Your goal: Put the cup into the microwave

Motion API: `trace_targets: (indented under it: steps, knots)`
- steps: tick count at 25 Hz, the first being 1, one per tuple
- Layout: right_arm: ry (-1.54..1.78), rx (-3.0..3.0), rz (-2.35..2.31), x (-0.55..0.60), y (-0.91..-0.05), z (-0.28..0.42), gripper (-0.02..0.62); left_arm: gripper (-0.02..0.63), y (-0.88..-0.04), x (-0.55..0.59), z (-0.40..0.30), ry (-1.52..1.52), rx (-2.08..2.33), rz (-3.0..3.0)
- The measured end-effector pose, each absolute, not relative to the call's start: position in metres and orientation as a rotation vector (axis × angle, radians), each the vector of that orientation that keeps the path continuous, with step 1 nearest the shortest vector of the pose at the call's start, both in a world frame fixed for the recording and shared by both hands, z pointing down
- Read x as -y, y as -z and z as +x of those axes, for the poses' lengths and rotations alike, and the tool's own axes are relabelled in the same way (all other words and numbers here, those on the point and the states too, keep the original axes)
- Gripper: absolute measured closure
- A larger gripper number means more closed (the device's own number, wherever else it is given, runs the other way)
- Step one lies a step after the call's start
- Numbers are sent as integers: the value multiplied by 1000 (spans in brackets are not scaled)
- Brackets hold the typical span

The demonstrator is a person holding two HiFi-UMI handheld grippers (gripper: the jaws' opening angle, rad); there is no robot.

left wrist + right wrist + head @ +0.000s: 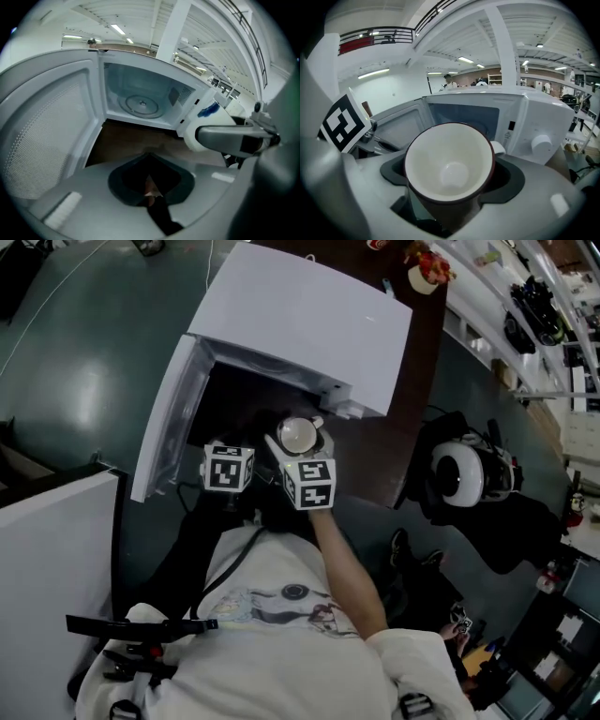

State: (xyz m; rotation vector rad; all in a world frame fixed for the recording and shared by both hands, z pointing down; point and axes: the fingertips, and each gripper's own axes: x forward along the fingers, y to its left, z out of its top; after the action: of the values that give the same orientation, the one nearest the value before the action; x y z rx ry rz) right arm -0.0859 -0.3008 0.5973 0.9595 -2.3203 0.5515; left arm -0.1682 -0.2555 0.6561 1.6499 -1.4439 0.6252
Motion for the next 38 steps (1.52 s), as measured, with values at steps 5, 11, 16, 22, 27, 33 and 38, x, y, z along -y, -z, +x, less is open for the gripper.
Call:
trace_targets:
  steps: [5,11,16,22,27,33,38]
  knots:
    - [-522,2335,904,309,-601,-112,166,606,-662,259,-185,-615,1445,1604]
    - [-502,2340,864,333,-614,-137,166,606,-673,260,-192,-639,1405,1555]
    - [-483,2370,858,367,-628,-159,166,606,-682,257,-201,-651,1397,1527]
    - [-490,2364,948,410,-642,-168,166,606,-683,261,-204,-637,1400,1527]
    - [-494,2368,1055,444,-648,-169,166,606,-681,264,-198,-614,1386,1528]
    - [-465,2377,1144,478,-652,-171,166,606,-677,261,-195,-604,1371,1534]
    - [-413,2397,1178,486,-647,-173,166,606,-678,254,-196,-608,1361,1525]
